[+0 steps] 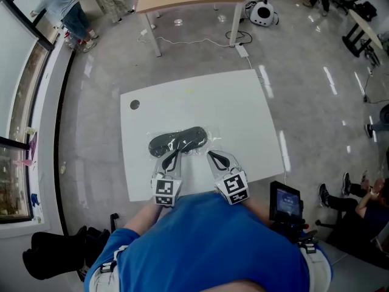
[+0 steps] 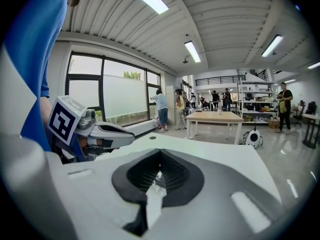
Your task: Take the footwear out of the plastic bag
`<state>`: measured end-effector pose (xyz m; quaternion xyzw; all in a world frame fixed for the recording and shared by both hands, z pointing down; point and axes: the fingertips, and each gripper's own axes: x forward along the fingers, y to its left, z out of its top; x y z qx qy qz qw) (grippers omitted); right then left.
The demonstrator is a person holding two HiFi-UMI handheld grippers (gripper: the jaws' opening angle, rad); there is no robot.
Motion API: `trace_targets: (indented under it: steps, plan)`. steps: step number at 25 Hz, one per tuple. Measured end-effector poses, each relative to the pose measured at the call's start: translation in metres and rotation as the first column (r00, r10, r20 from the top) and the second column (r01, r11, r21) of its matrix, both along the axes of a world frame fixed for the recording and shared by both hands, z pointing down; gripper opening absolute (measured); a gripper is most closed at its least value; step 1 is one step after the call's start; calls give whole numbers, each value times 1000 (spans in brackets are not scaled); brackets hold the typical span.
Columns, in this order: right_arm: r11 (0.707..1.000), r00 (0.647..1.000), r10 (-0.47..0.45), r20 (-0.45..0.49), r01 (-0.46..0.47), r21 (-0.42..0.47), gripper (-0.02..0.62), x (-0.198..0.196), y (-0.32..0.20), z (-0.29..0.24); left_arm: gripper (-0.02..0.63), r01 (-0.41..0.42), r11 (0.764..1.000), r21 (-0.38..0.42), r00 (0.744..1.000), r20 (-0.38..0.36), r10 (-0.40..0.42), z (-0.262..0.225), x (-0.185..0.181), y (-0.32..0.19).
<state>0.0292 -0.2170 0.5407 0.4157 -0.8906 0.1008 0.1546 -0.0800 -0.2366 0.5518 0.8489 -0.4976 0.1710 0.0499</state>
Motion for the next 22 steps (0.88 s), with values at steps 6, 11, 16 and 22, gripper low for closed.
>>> trace_targets:
  steps: [6,11,16,22]
  plan:
    - [1000,999,27,-26,-28,-13,3,-13,-16,-11,6,-36,999,-9,999,29,37,-4,-24,-26]
    - [998,996,57,-62,-59,-28,3,-27,-37,4,8,-106,993,-51,992,56,109,24,-48,-62]
    - [995,993,70,-90,-76,-67,3,-36,-43,12,8,-207,963,-172,971,87,224,58,-57,-82]
    - [988,987,108,-115,-119,-97,3,-37,-50,20,178,-428,834,-349,866,107,489,91,-47,-94]
